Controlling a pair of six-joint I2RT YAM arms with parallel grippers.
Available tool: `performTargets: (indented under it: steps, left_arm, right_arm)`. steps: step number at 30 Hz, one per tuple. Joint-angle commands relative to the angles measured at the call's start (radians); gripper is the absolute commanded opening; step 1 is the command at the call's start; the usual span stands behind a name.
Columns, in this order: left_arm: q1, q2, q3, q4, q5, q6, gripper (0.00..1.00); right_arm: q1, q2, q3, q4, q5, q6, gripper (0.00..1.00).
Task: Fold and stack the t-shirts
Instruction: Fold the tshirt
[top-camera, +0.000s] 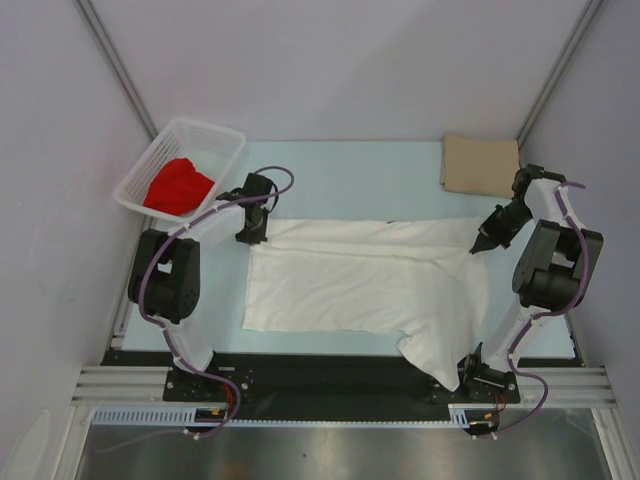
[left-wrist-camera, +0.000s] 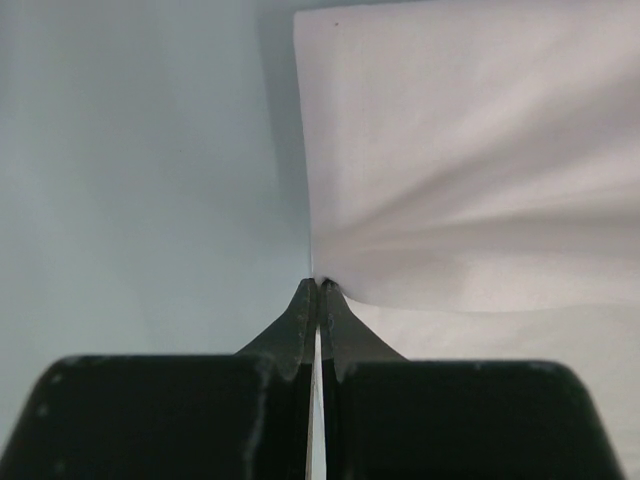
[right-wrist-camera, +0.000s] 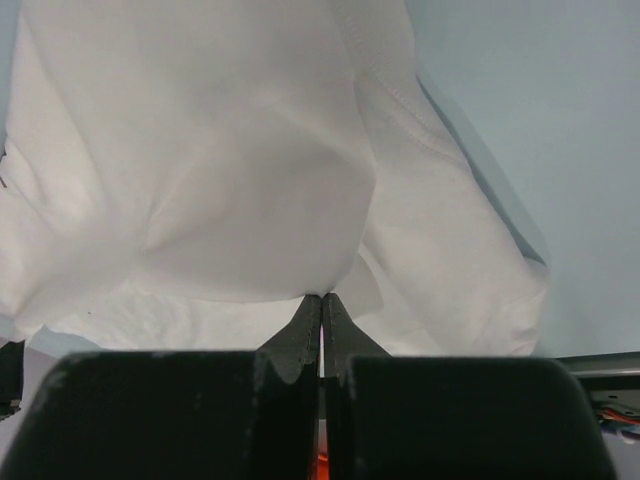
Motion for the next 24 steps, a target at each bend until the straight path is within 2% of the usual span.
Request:
performTargets:
  steps: [1, 7, 12, 17, 20, 24]
  left_arm:
    - [0.004, -0.064, -0.042, 0.026, 0.005, -0.020, 0.01]
    - [0.004, -0.042, 0.033, 0.016, -0.013, -0.008, 0.00]
    - [0.004, 0.013, 0.206, 0.039, 0.001, 0.013, 0.01]
    - [0.024, 0.186, 0.440, 0.014, 0.005, 0.043, 0.00]
    - [0.029, 0.238, 0.513, 0.019, 0.002, 0.058, 0.00]
    - [0.033, 0.254, 0.528, 0.097, -0.001, 0.079, 0.00]
  right_arm:
    - [0.002, -0.040, -0.002, 0.017, 0.018, -0.008, 0.00]
    - [0.010, -0.029, 0.026, 0.026, -0.005, 0.004, 0.00]
    - [0.028, 0.053, 0.206, 0.024, -0.034, 0.050, 0.00]
    - [0.045, 0.185, 0.440, 0.000, -0.049, 0.081, 0.00]
    - [0.042, 0.241, 0.544, 0.003, -0.075, 0.082, 0.00]
    - [0.037, 0.276, 0.591, 0.052, -0.111, 0.088, 0.00]
